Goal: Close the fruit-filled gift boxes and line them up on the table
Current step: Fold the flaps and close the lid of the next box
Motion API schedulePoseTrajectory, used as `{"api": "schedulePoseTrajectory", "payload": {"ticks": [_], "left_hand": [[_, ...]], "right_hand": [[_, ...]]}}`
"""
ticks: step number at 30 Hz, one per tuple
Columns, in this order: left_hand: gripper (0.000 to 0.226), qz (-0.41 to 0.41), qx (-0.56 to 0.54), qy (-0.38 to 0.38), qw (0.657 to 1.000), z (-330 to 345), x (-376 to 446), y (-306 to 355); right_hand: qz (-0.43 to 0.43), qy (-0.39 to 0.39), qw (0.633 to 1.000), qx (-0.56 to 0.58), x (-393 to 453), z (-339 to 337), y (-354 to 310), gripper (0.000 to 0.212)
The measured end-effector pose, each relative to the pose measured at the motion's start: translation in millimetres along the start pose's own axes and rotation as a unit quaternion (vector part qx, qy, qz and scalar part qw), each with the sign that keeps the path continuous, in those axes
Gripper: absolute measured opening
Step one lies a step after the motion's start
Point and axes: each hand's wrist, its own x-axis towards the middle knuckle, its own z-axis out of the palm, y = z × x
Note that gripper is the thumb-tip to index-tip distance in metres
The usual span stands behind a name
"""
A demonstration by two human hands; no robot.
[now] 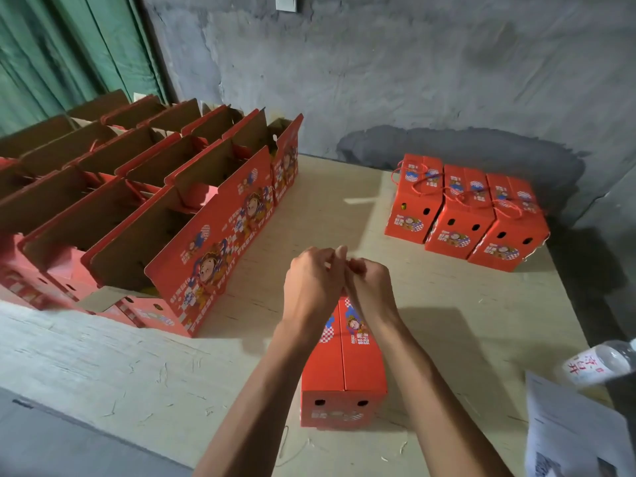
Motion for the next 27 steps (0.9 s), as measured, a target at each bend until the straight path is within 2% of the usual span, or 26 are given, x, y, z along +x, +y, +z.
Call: {"api": "schedulePoseTrajectory", "payload": {"ticks": [7, 12, 16, 20, 24, 27], "left_hand": [[0.024, 0.064, -0.031, 0.029, 0.997, 0.9, 37.6, 4.8], [0.057, 0.100, 0.000, -0.019, 0.995, 17.5, 69.9, 0.8], [0.081, 0.090, 0.027, -0.049, 0.994, 35.6, 109.9, 5.2], [0.078, 0.065, 0.077, -0.072, 0.992, 60.3, 165.2, 9.7], [0.081, 0.052, 0.059, -0.086, 0.993, 97.9, 224.7, 17.1], [0.074, 0.066, 0.073, -0.109, 0.989, 129.3, 266.2, 19.1]], "right_hand": [[-0.015, 0.038, 0.999, 0.008, 61.7, 2.8, -34.6, 0.034], [-0.028, 0.077, 0.996, -0.030, 129.2, 7.6, -59.9, 0.032], [-0.032, 0.088, 0.995, -0.026, 189.4, 4.8, -73.0, 0.034], [-0.027, 0.098, 0.995, 0.007, 260.2, -6.6, -79.9, 0.035], [-0.005, 0.114, 0.993, 0.044, 340.1, -23.2, -83.0, 0.035], [0.007, 0.119, 0.991, 0.059, 393.3, -33.9, -81.0, 0.032]]}}
